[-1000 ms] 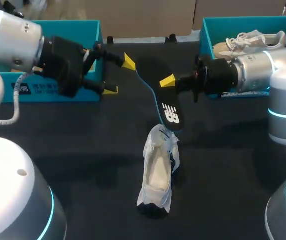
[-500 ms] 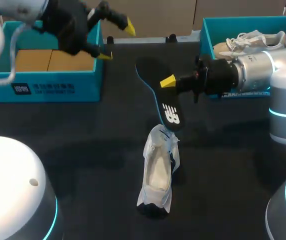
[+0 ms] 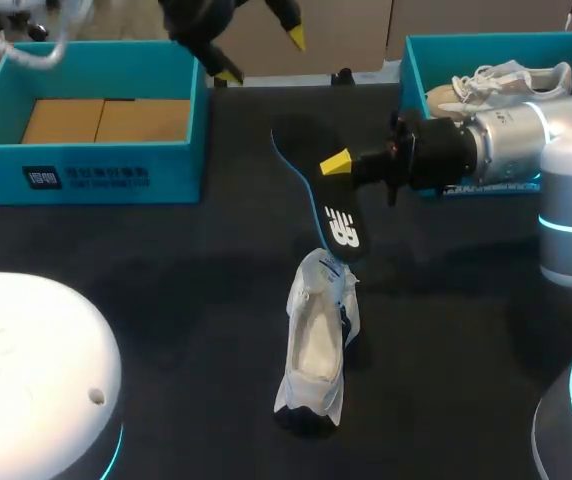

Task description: Take the shoe out of the shoebox, open the shoe tongue, remove and reinsert the insole, then place the shoe into the shoebox

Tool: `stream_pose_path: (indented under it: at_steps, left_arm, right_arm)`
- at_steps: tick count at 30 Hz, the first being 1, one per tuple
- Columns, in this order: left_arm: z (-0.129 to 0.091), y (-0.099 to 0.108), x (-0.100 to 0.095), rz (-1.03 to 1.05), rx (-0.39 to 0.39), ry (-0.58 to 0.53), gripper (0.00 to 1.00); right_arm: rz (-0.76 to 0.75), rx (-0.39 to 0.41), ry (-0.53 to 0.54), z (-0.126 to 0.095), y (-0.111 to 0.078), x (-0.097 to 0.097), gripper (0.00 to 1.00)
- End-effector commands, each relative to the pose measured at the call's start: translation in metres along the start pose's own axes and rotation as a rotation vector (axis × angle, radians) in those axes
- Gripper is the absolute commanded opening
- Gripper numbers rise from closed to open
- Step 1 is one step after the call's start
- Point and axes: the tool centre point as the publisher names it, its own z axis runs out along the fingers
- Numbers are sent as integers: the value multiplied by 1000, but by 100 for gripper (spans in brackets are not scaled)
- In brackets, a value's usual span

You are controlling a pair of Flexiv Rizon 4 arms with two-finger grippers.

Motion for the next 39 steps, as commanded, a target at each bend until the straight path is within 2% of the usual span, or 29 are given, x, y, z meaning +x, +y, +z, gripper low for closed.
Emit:
stream_pose_path:
  at_steps: [1,7,14,19,28,32,34,39]
  left_arm:
    - [9,12,-12,-19,51,249,100]
    - [18,9,-25,-11,81,296,100]
    - [27,0,-42,47,62,376,100]
    - [32,0,-45,30,42,427,100]
    - [38,-3,-43,-31,26,446,100]
    - [38,-4,-40,-77,2,400,100]
    - [33,-3,-38,-128,16,347,100]
    - [11,-2,-32,-231,24,130,100]
  right_arm:
    - [0,-1,-2,1,-1,0,0]
    - [0,-1,-2,1,-1,0,0]
    - [0,-1,-2,1,-1,0,0]
    - [0,-1,-2,1,-1,0,0]
    - [0,-1,-2,1,-1,0,0]
    - [0,-1,-2,1,-1,0,0]
    - [0,-1,-2,1,-1,0,0]
    - [0,-1,-2,1,-1,0,0]
